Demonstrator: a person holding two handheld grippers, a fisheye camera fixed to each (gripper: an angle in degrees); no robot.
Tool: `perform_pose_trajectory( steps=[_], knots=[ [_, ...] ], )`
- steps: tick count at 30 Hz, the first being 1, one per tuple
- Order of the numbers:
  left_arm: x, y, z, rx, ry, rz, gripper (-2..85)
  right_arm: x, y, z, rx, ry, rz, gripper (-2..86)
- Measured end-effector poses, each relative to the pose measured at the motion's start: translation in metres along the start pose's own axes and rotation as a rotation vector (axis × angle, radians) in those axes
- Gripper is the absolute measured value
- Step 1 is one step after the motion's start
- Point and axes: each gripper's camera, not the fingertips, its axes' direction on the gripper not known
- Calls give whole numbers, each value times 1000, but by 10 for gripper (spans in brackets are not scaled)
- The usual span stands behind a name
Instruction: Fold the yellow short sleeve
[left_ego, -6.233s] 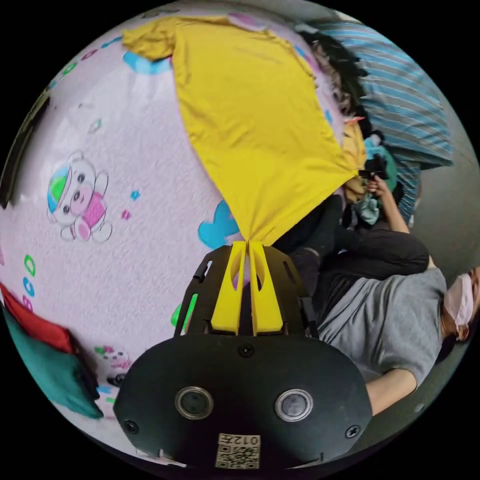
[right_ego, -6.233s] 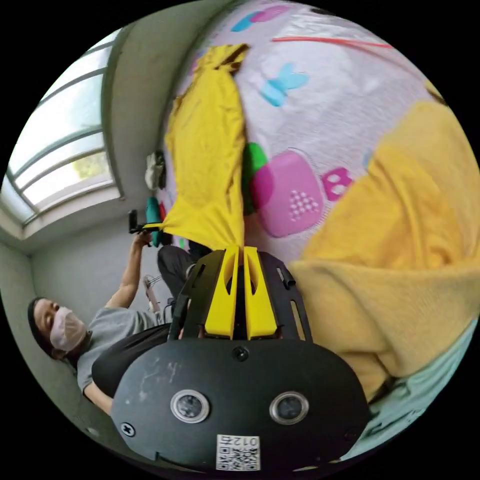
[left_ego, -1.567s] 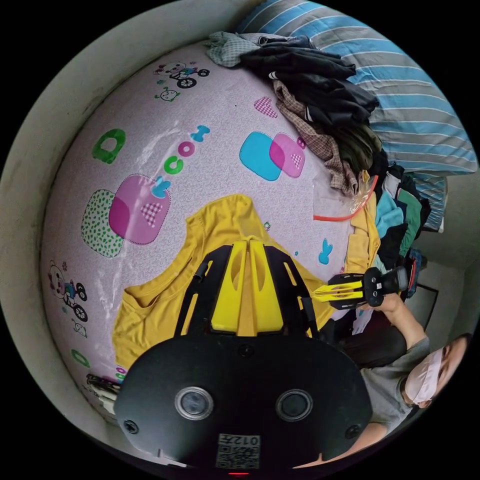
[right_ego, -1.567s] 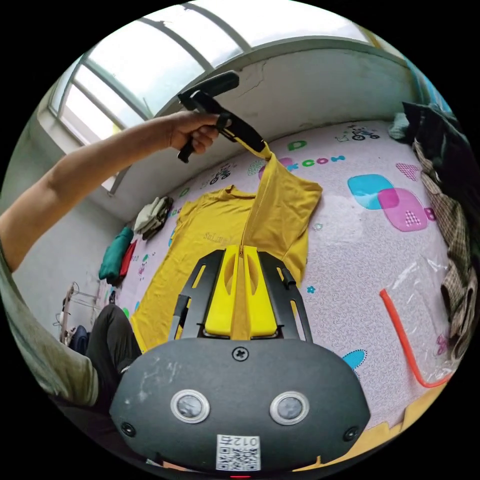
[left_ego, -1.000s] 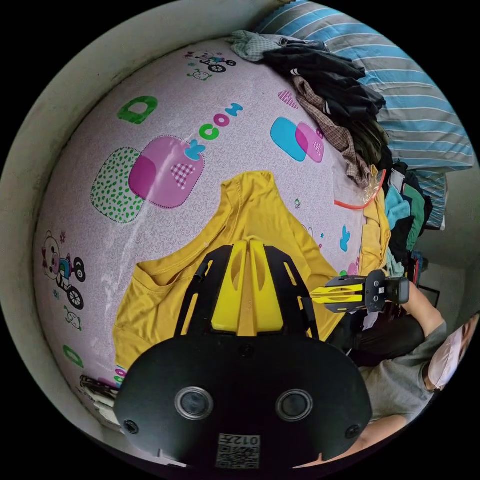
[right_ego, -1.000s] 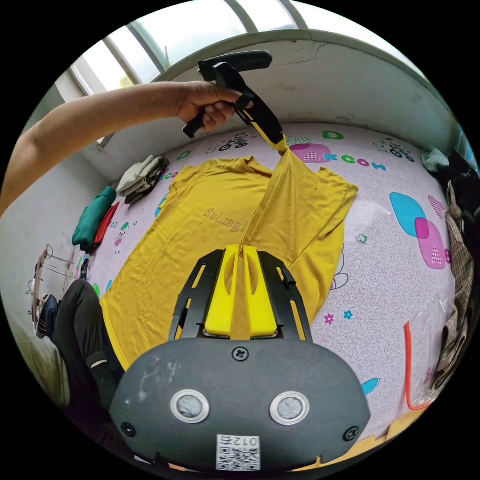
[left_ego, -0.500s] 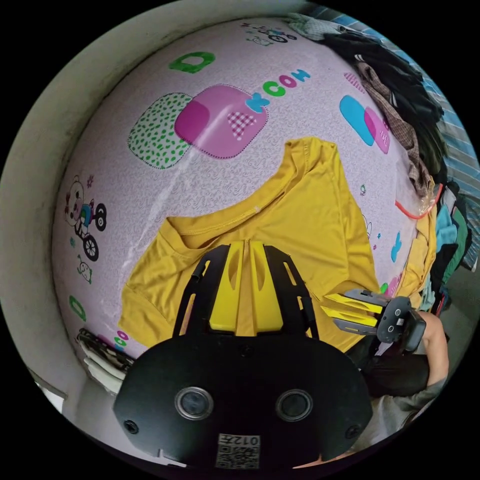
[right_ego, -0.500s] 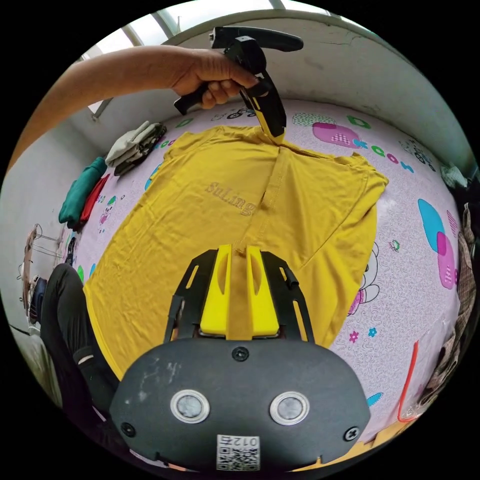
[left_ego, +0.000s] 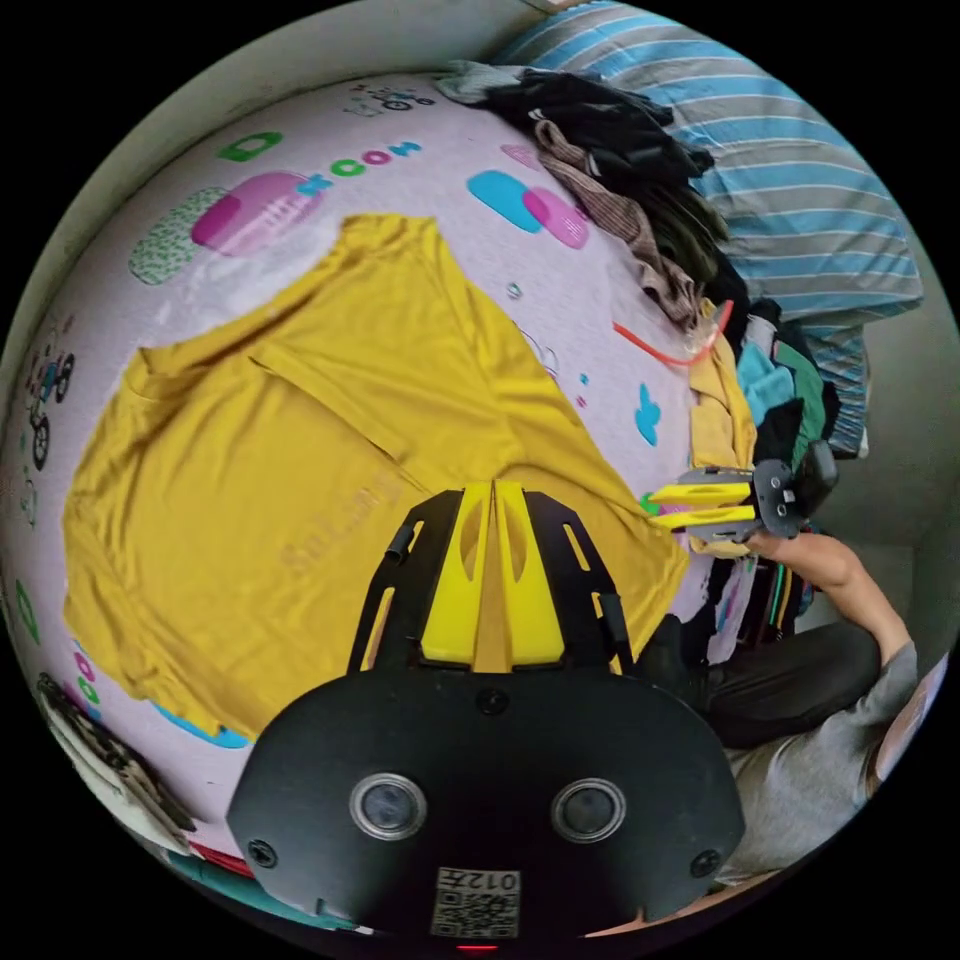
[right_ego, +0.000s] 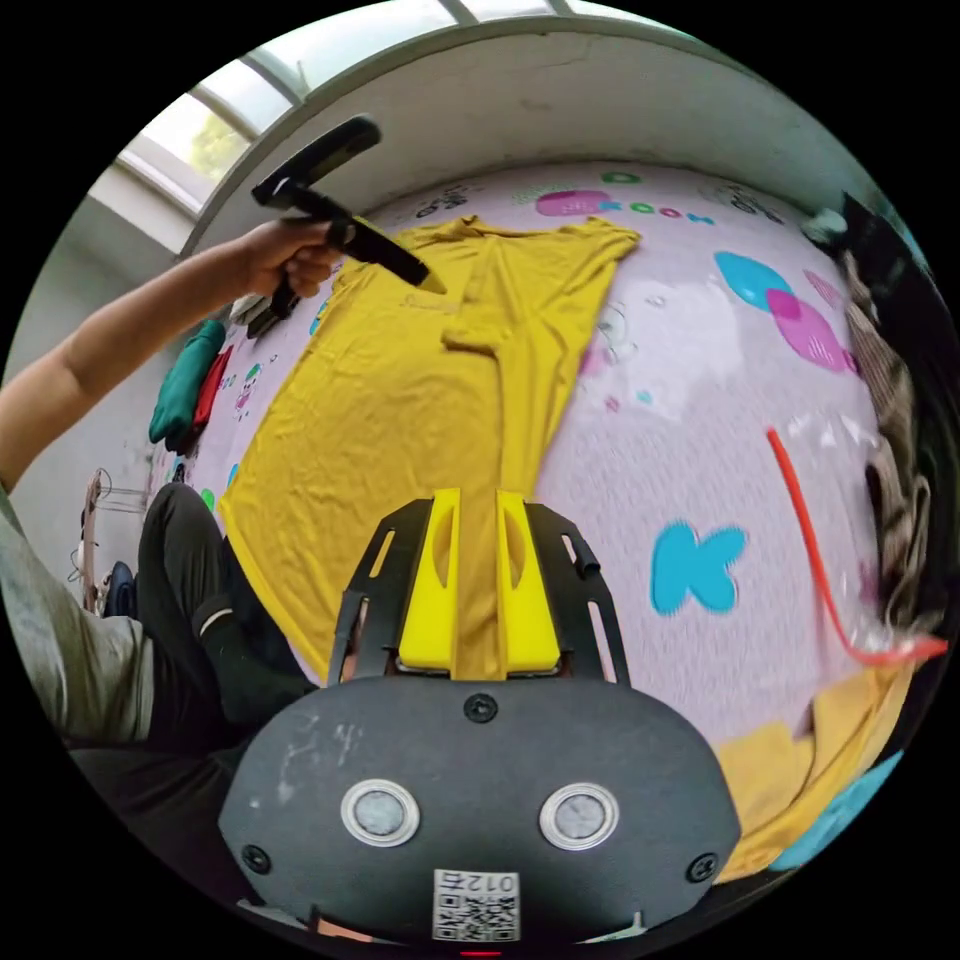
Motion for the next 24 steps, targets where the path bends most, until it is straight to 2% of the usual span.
perform_pose_trajectory(
  steps=[6,11,15,21,24],
  knots=[
    [0,62,40,9,201,-55,8,25,87,-14,-53,47,159,64],
    [-19,92,57,65,239,-193,8,43,135,4,-174,60,209,65],
    [-44,101,63,142,302,-316,9,50,153,8,-201,64,225,66],
    [-68,98,80,151,323,-410,11,74,167,14,-222,64,261,58],
    [-78,97,87,160,324,-441,13,90,169,10,-218,12,268,25]
  ],
)
